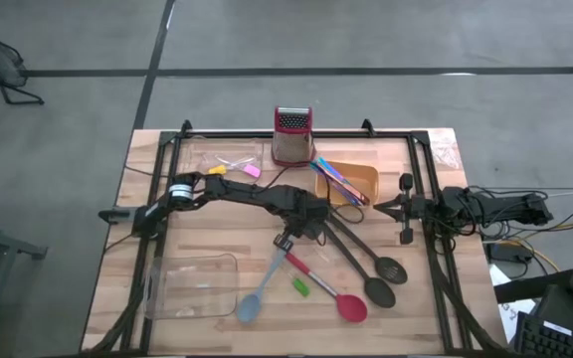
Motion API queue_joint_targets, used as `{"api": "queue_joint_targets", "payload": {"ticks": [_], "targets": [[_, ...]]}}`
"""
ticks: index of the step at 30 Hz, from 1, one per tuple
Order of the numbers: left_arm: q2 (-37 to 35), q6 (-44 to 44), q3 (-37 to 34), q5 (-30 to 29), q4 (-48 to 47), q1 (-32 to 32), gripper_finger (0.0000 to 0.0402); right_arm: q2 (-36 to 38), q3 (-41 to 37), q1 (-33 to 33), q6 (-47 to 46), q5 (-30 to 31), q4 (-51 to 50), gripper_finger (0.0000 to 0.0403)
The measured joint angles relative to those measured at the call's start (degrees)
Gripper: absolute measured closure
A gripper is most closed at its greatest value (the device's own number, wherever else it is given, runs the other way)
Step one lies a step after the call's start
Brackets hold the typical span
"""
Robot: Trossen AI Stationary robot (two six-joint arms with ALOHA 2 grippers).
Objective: Pick & Place Kitchen Items
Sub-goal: Put the orange spatula into the top transparent bin
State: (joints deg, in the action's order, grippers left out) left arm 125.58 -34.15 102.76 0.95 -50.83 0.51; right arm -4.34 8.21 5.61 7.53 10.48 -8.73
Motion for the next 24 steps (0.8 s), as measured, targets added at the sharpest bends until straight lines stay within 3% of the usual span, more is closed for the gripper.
{"api": "queue_joint_targets", "payload": {"ticks": [14,19,24], "targets": [[-0.07,1.47,-2.26,1.17,2.1,0.34,0.0165,0.0,0.0,0.0,0.0,0.02,-0.02,0.0394],[-0.18,0.65,-5.07,2.97,5.46,0.75,0.0153,0.0,0.0,0.01,0.0,0.02,-0.01,0.0394],[-0.5,0.65,-7.87,6.28,8.81,1.52,0.0179,0.0,0.0,0.02,0.0,0.0,-0.02,0.0394]]}}
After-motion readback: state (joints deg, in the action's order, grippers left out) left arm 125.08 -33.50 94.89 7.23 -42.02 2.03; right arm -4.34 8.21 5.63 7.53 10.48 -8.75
